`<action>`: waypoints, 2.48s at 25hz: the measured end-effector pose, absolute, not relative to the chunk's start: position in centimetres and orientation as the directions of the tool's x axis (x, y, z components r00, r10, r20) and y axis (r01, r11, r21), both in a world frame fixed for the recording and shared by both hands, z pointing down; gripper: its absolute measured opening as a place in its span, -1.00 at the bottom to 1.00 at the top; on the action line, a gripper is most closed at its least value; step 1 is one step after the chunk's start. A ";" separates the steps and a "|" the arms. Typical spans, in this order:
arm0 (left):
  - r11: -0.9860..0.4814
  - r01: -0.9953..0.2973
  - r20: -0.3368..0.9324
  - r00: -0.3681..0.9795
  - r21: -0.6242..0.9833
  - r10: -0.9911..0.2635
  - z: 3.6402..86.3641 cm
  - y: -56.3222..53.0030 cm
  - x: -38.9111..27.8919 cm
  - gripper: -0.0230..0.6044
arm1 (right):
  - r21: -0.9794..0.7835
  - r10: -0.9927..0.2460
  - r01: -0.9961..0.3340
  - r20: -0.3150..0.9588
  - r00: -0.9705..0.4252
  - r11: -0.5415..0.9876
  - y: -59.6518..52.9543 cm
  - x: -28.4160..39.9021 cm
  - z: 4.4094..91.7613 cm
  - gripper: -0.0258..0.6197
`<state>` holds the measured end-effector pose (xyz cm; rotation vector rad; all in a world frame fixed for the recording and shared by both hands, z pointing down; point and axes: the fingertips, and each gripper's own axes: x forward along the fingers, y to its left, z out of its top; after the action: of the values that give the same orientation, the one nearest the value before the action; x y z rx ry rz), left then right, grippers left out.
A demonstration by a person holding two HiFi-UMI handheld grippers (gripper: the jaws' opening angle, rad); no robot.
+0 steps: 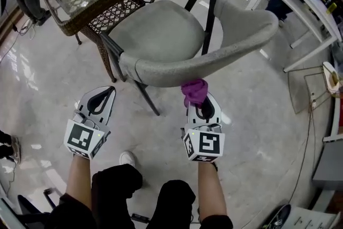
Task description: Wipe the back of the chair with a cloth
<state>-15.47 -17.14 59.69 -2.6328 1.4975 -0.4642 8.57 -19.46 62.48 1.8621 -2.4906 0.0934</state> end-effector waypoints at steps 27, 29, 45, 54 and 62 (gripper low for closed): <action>-0.538 -0.837 0.207 0.511 -0.100 -0.834 33.5 -17.1 -15.7 -0.90 | -0.051 -0.959 -0.968 0.131 -0.250 0.245 -15.1 7.3 35.6 -0.63; -0.528 -0.844 0.192 0.506 -0.088 -0.841 31.0 -17.1 -15.7 -0.90 | -0.045 -0.959 -0.967 0.126 -0.254 0.250 -15.1 7.3 33.0 -0.63; -0.456 -0.887 0.126 0.445 -0.070 -0.887 15.9 -16.0 -15.4 -0.90 | -0.057 -0.971 -0.973 0.076 -0.227 0.223 -14.5 10.5 17.6 -0.63; -0.438 -0.894 0.088 0.431 -0.091 -0.898 10.7 -13.4 -15.7 -0.90 | -0.083 -0.972 -0.973 0.074 -0.223 0.217 -12.3 11.5 14.1 -0.63; -0.430 -0.896 0.067 0.425 -0.112 -0.903 9.1 -11.4 -15.0 -0.90 | -0.105 -0.976 -0.973 0.059 -0.212 0.205 -11.1 12.4 12.5 -0.63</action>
<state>-15.04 -11.38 9.14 -2.6016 1.6429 -0.1804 12.41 -11.06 12.48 1.9845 -2.4535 0.1881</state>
